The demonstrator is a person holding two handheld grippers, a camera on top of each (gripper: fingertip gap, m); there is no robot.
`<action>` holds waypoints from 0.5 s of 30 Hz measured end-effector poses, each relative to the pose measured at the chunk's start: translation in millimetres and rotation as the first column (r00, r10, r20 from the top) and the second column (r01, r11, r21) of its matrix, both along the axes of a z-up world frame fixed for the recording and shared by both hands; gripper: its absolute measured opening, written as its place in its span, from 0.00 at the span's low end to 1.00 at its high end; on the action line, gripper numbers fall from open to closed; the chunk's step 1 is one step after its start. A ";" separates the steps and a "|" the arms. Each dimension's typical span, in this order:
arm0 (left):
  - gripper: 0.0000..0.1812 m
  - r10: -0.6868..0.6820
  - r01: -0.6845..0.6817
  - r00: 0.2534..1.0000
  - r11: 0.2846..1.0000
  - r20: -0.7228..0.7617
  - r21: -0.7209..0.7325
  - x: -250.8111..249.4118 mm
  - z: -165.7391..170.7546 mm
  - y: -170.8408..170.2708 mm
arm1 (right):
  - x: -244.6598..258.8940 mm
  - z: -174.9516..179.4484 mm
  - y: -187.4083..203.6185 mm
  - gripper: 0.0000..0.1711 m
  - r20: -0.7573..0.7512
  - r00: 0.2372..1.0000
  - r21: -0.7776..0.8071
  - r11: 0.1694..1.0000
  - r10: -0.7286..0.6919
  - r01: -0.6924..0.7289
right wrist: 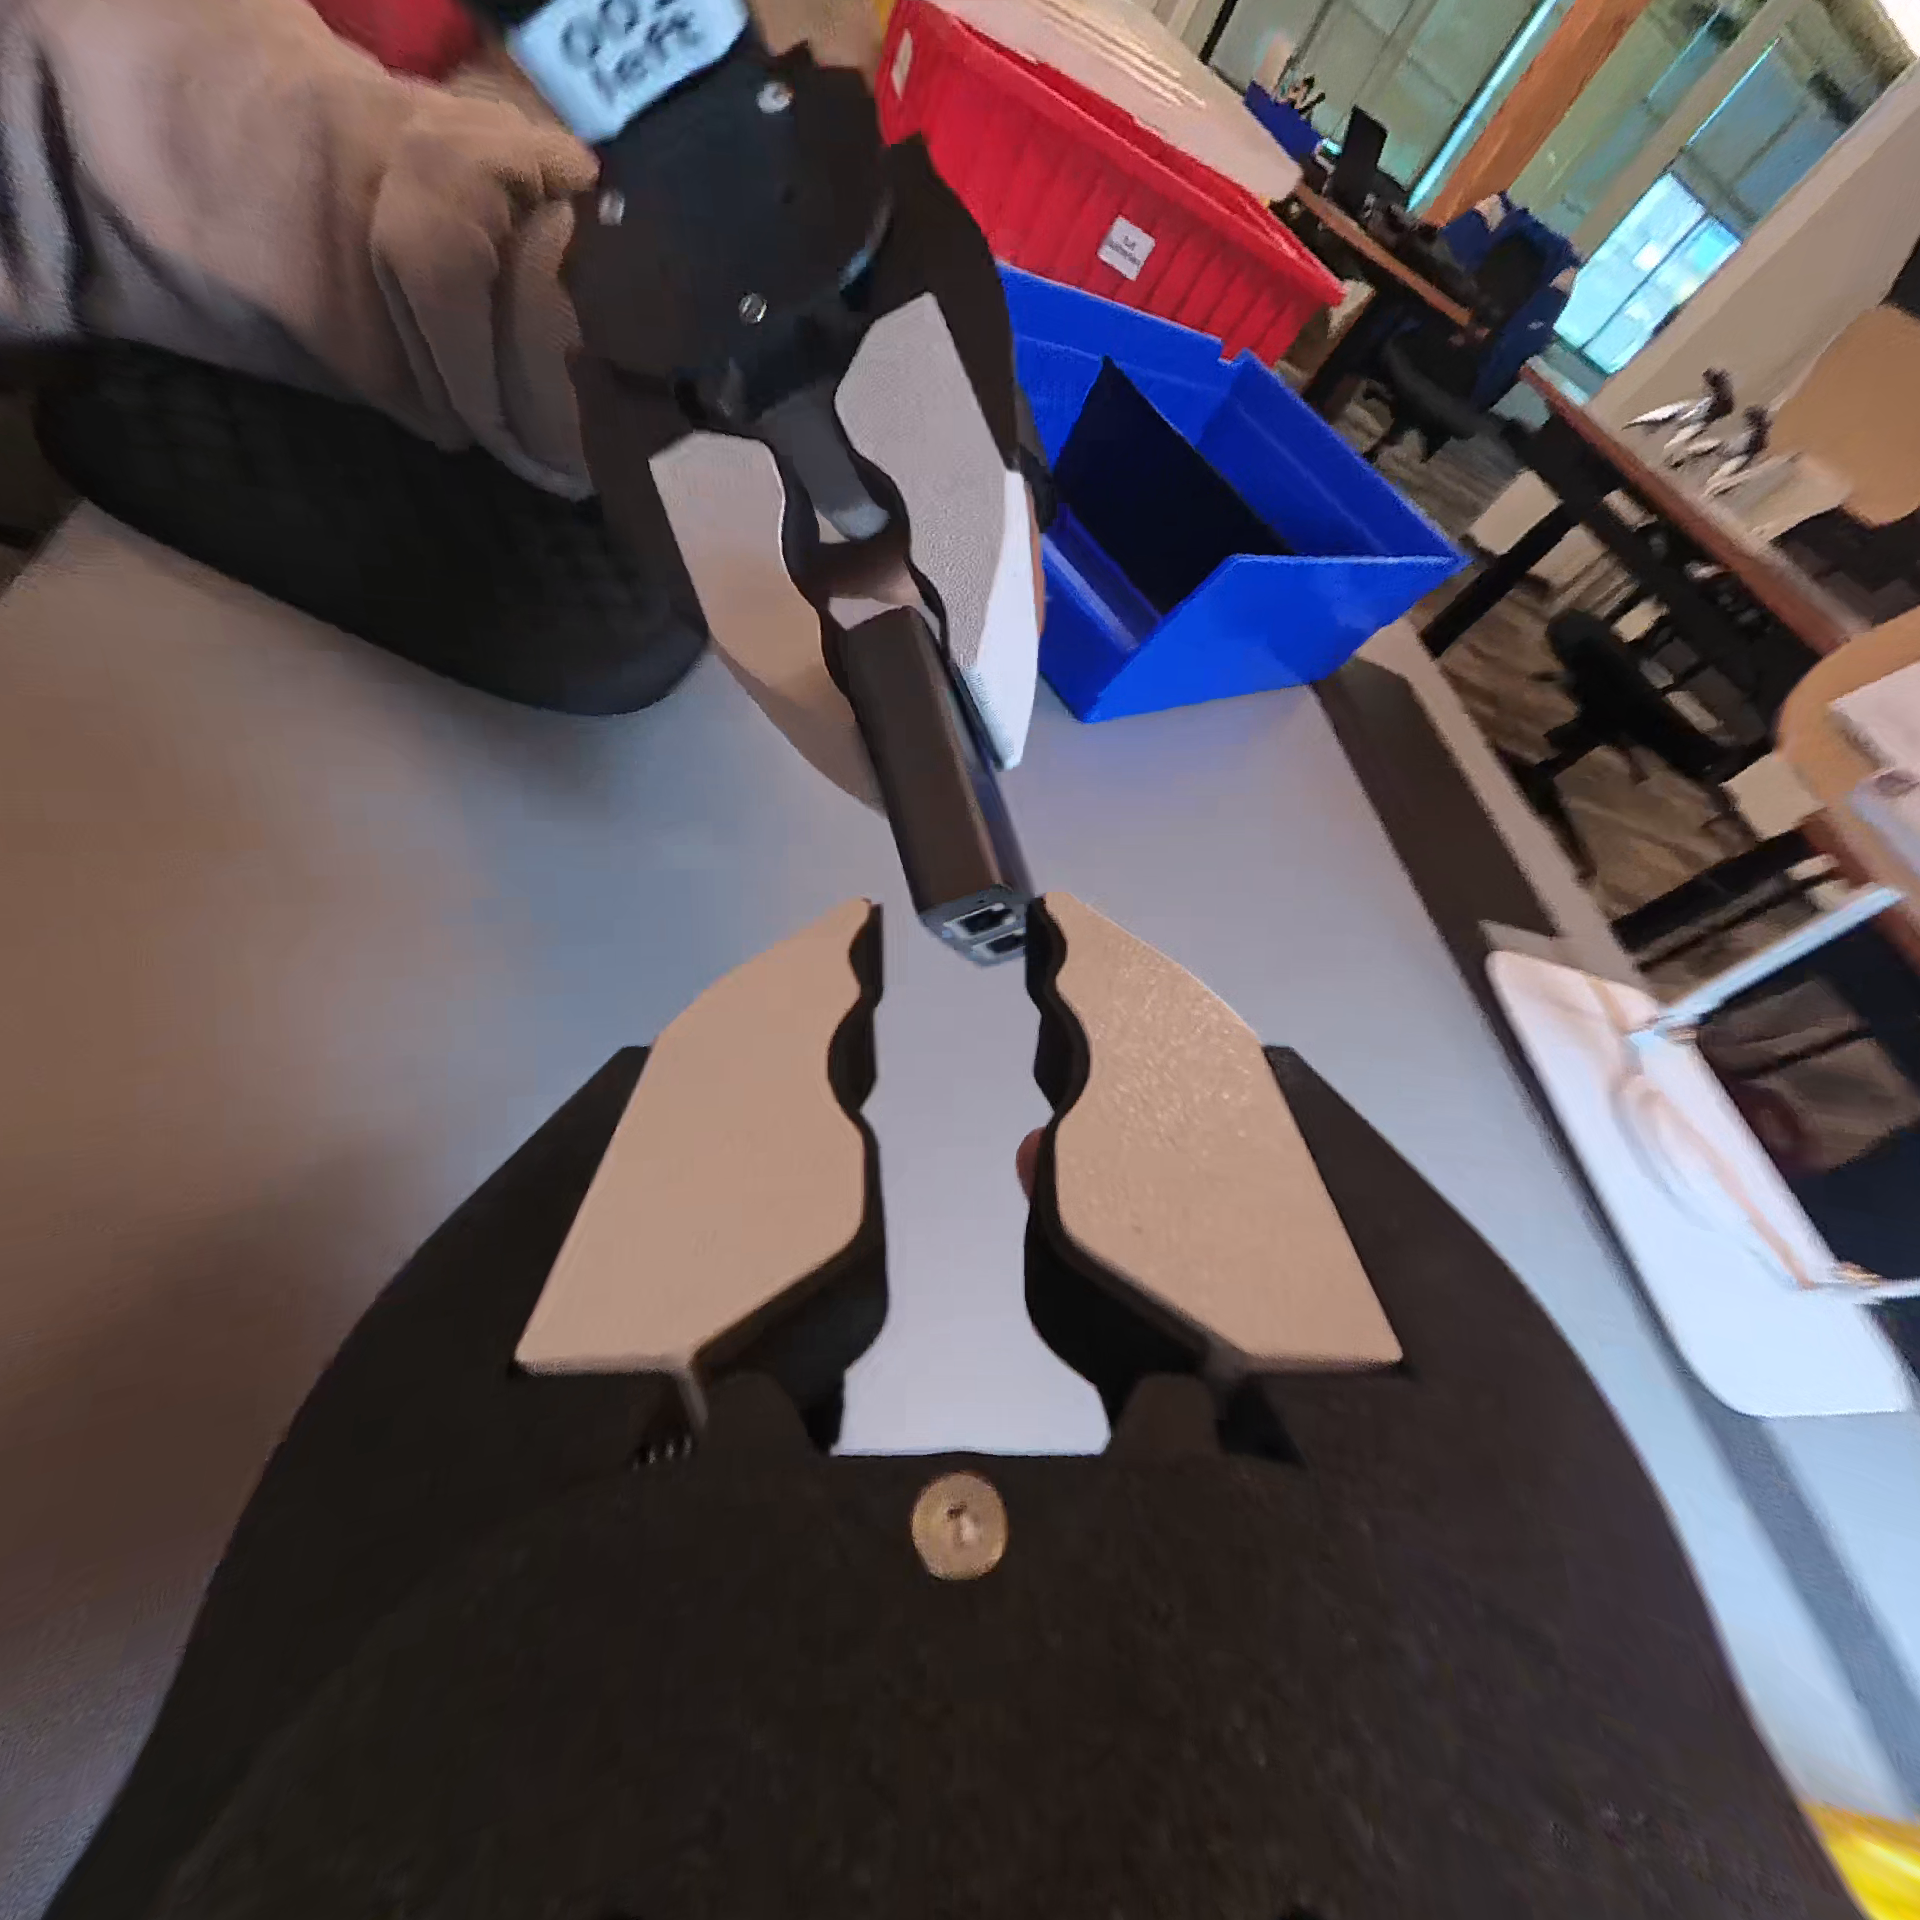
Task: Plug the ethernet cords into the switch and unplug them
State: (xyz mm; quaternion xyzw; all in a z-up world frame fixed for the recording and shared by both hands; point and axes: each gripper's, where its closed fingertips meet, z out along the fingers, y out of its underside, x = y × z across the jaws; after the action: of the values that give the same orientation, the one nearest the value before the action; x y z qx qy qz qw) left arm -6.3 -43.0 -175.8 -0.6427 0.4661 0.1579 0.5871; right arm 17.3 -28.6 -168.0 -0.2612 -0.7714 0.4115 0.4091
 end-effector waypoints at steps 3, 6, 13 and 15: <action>0.12 -0.008 0.028 0.980 0.995 -0.197 0.100 6.5 -1.3 -2.8 | 4.1 -1.8 -2.5 0.29 0.115 0.992 -0.173 0.985 0.048 -0.028; 0.12 -0.037 0.084 0.948 0.987 -0.317 0.136 20.8 -7.3 -6.4 | 5.7 -14.4 -2.7 0.39 0.204 0.974 -0.255 0.966 0.093 -0.039; 0.12 -0.151 0.224 0.881 0.968 -0.448 0.115 56.2 -22.7 -17.6 | 21.9 -38.7 -29.7 0.46 0.369 0.893 -0.268 0.950 0.257 -0.162; 0.12 -0.161 0.250 0.845 0.962 -0.511 0.111 63.3 -29.1 -18.9 | 31.3 -49.7 -38.8 0.42 0.437 0.846 -0.248 0.945 0.305 -0.212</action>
State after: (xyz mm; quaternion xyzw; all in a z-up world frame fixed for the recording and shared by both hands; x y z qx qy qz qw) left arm 57.0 -61.9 -204.9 -0.4729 0.6521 0.2938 0.5146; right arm 48.6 -67.4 -217.7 -0.2840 -0.8326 0.4592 0.1237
